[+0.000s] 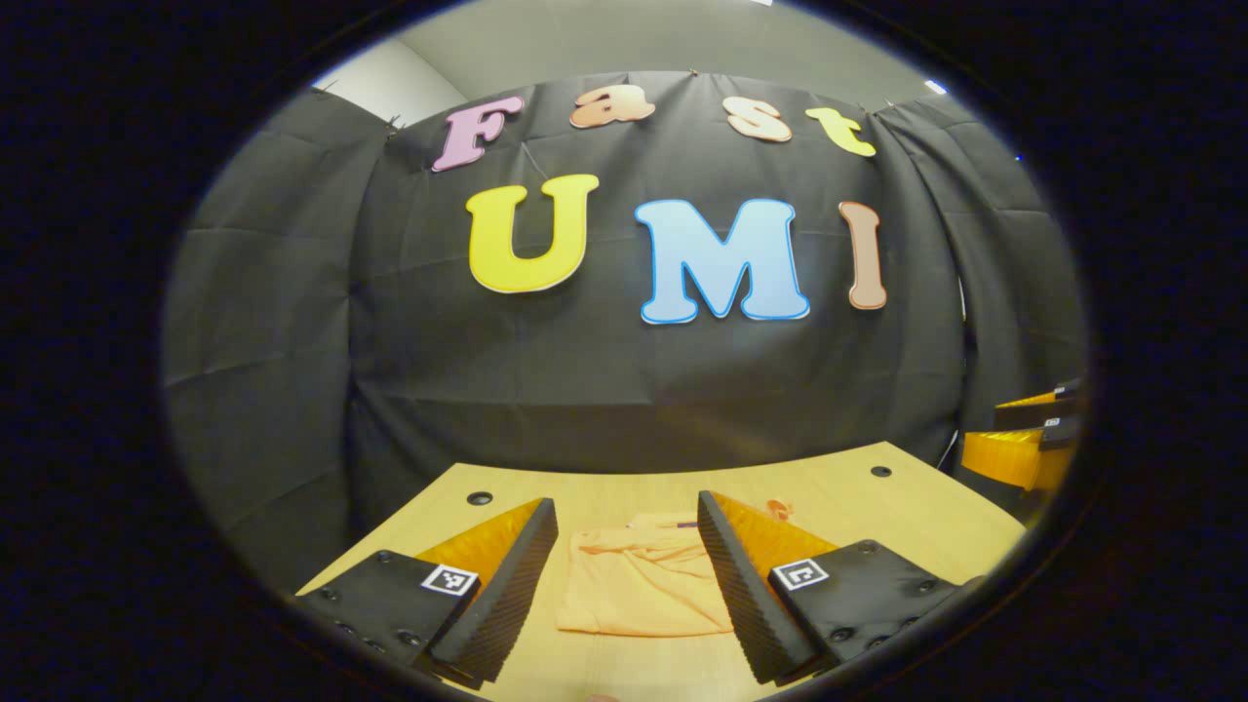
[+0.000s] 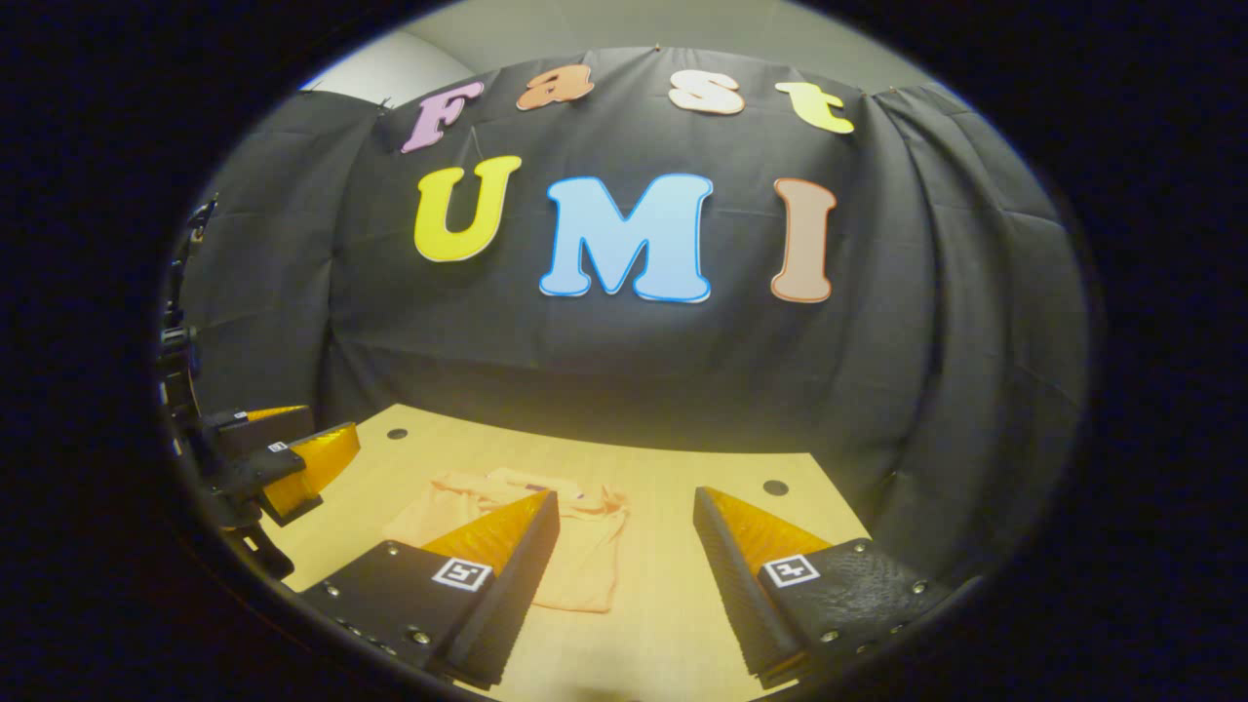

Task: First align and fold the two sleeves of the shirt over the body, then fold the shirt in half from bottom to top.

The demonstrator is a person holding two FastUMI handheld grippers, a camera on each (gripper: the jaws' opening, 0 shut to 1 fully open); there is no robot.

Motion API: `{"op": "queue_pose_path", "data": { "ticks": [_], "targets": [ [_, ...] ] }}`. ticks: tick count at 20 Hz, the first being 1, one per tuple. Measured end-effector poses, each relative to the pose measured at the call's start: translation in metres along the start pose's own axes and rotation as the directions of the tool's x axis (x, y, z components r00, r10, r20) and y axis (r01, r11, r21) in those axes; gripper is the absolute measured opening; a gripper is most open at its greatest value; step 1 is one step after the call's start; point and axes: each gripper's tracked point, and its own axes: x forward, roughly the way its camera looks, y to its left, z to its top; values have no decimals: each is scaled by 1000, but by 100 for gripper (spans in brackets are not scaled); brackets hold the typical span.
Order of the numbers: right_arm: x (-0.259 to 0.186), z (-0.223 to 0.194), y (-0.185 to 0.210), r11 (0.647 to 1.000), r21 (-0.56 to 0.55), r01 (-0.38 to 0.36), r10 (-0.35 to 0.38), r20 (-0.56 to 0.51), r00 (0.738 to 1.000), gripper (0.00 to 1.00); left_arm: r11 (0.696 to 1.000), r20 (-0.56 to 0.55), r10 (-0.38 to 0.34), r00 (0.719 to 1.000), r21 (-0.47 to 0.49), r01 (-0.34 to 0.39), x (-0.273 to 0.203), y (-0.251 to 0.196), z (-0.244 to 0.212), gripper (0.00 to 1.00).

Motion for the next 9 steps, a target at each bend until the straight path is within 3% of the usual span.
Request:
{"op": "queue_pose_path", "data": {
  "ticks": [5, 9],
  "targets": [
    [-26, 11, -5, 1000, 1, 19, -19, 50, 999, 86, 998, 55, 1, 998, 56, -4, -46, -20, 23, 95],
    [-28, 12, 1, 1000, -19, 19, -18, 51, 999, 86, 1000, 66, 3, 998, 27, -5, -49, -11, 30, 95]
  ]
}}
